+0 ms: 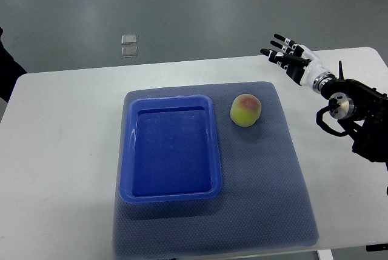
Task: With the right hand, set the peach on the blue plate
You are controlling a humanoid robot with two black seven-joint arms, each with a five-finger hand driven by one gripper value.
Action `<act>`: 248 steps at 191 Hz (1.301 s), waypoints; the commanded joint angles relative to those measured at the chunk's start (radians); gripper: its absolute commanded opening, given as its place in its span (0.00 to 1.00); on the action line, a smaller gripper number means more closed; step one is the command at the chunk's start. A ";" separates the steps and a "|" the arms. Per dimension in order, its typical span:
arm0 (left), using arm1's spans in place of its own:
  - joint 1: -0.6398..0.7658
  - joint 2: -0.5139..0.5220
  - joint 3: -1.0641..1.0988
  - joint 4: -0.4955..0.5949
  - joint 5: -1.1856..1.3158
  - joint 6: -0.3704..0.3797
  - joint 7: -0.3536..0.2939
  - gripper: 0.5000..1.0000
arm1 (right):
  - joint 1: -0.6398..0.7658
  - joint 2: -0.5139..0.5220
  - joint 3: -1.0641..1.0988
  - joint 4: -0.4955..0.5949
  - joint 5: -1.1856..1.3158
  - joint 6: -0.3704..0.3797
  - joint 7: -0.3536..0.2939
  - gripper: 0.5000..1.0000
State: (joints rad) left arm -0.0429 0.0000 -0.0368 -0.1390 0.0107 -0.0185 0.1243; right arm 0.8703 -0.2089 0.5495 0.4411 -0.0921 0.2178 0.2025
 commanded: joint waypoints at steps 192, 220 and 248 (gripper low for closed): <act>0.000 0.000 -0.003 0.004 0.000 -0.003 0.000 1.00 | -0.001 0.000 0.001 0.002 0.000 0.008 0.000 0.86; 0.000 0.000 -0.003 0.006 0.000 -0.003 0.000 1.00 | 0.001 -0.012 -0.002 0.002 0.000 0.009 0.000 0.86; 0.000 0.000 -0.003 0.009 0.000 -0.001 0.000 1.00 | -0.004 -0.018 0.000 0.002 0.000 0.011 0.000 0.86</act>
State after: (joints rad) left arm -0.0429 0.0000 -0.0398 -0.1333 0.0107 -0.0210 0.1242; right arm 0.8700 -0.2244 0.5482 0.4434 -0.0921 0.2279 0.2025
